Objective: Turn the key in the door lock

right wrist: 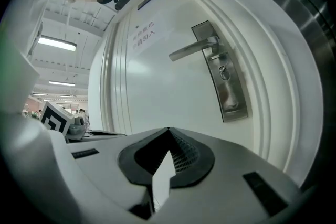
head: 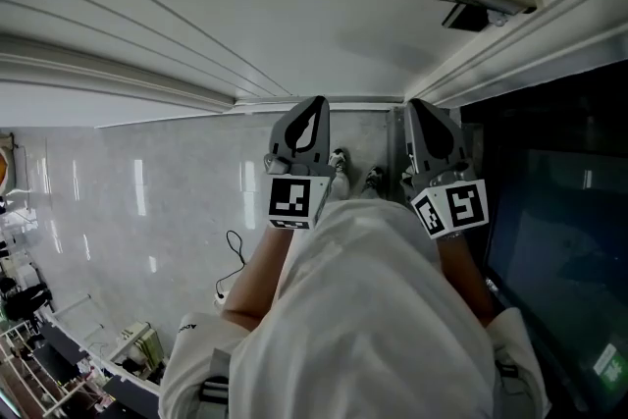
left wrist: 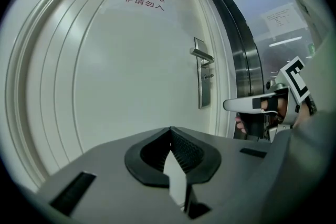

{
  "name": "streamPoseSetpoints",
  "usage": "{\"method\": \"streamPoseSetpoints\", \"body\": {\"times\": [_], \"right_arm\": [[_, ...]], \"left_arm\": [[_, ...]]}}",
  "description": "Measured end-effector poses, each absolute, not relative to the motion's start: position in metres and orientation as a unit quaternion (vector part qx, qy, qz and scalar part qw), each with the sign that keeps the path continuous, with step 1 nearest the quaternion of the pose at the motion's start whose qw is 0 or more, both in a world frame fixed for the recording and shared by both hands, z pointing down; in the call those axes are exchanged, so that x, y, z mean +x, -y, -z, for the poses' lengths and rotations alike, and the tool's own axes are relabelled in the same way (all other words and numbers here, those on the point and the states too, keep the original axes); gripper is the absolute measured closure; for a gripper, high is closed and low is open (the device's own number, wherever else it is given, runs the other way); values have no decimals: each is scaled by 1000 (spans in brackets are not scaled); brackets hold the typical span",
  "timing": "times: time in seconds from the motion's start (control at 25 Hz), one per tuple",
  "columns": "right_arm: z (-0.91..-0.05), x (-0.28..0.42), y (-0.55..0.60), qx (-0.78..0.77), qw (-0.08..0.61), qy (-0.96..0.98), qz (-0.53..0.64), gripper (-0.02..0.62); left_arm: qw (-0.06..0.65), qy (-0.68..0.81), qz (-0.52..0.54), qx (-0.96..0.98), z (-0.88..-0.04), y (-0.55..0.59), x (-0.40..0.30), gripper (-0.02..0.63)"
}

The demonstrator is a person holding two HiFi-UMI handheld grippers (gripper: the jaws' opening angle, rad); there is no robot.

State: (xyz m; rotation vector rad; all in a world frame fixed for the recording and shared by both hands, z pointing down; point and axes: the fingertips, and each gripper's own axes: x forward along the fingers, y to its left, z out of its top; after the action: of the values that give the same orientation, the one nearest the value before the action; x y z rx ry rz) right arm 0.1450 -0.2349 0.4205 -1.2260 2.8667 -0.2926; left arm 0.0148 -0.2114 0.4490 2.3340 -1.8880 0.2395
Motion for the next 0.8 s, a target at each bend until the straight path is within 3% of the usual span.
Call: {"method": "streamPoseSetpoints", "body": {"times": [0.8], "right_arm": [[-444, 142, 215, -404, -40, -910, 90, 592]], "left_arm": [[54, 591, -59, 803, -455, 189, 41, 597]]}}
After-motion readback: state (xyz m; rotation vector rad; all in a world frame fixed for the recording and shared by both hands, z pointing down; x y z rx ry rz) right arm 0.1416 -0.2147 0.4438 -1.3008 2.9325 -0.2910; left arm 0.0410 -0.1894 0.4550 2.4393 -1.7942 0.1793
